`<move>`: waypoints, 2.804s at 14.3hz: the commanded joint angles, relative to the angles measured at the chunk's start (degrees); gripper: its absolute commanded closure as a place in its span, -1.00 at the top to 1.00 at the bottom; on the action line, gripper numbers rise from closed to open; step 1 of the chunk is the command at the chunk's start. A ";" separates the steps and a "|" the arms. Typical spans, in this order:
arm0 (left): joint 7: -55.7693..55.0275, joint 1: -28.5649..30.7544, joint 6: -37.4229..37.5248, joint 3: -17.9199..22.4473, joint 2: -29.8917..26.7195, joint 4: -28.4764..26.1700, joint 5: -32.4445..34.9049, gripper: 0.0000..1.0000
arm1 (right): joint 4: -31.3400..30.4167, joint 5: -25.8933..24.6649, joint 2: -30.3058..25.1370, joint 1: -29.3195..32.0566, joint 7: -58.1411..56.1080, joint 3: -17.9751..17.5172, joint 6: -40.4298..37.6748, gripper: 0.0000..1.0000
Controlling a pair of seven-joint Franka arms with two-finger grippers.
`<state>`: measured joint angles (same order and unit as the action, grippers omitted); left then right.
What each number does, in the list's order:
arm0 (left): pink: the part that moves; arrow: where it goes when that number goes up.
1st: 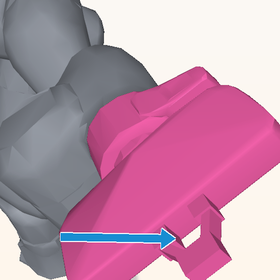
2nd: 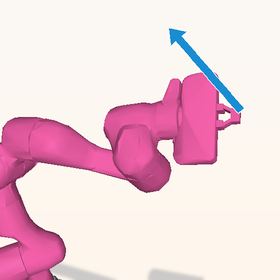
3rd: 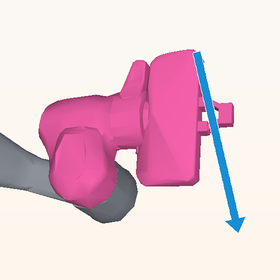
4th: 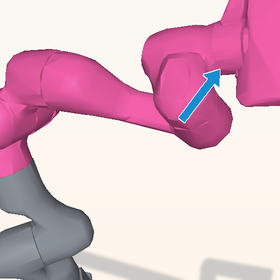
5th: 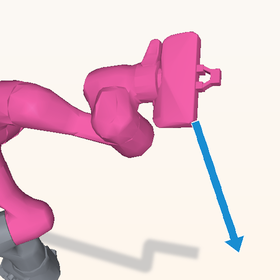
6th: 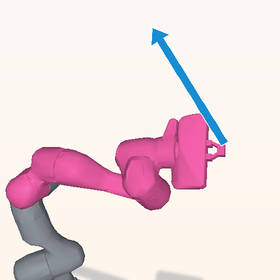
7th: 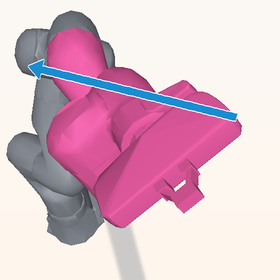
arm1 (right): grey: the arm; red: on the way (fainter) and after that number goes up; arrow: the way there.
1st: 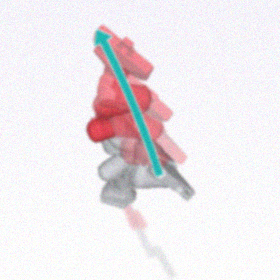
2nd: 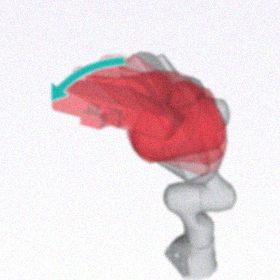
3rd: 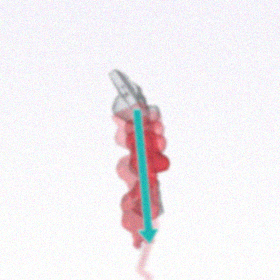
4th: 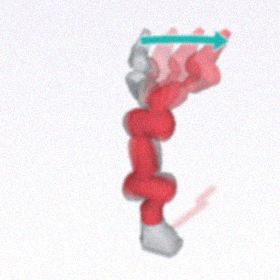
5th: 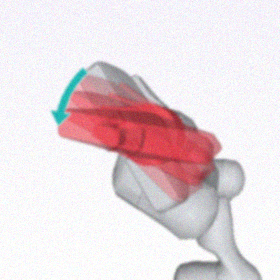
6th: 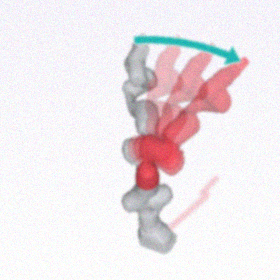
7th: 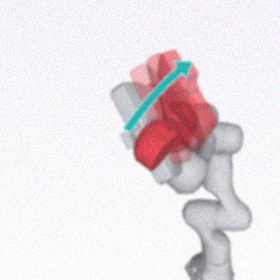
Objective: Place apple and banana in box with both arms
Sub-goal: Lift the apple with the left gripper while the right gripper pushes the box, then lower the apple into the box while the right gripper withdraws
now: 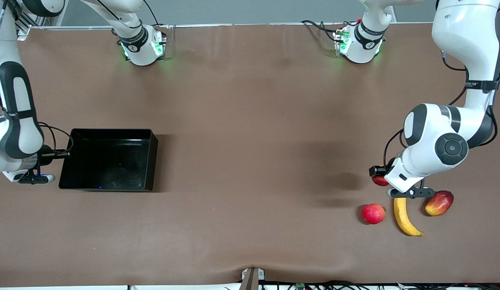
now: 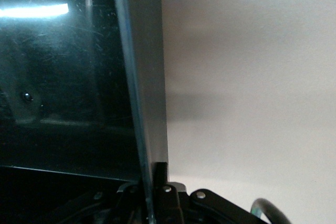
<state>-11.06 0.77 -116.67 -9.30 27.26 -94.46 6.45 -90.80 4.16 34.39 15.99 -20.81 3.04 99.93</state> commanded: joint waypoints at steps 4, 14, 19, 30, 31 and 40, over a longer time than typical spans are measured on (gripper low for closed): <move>-4.67 -0.07 9.44 -3.88 -0.10 6.39 -0.65 -1.00 | 4.23 2.17 -5.38 -9.11 8.73 -0.40 -11.50 -1.00; -4.94 -1.21 10.50 -5.56 0.51 7.89 -0.39 -1.00 | 4.41 15.27 -6.00 -32.14 24.64 -0.31 -6.61 -1.00; -3.89 -1.74 10.50 -5.82 0.16 7.62 -0.04 -1.00 | 4.23 15.62 -2.68 -45.15 43.19 -0.31 5.86 -1.00; -15.12 -2.00 10.33 -12.67 0.78 7.98 -0.65 -1.00 | 6.43 21.68 7.44 -52.82 50.95 -0.31 19.78 0.66; -16.27 -2.01 9.98 -13.46 0.86 7.98 -0.74 -1.00 | 6.78 20.47 7.18 -53.60 50.09 -0.22 19.78 1.00; -24.54 -8.23 3.05 -16.28 7.09 8.94 -0.65 -1.00 | 22.77 12.54 5.07 -45.62 49.11 0.04 -3.41 1.00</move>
<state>-35.00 -5.59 -111.63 -25.50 31.42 -87.14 6.32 -71.13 17.19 40.02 -33.58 28.53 4.01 100.83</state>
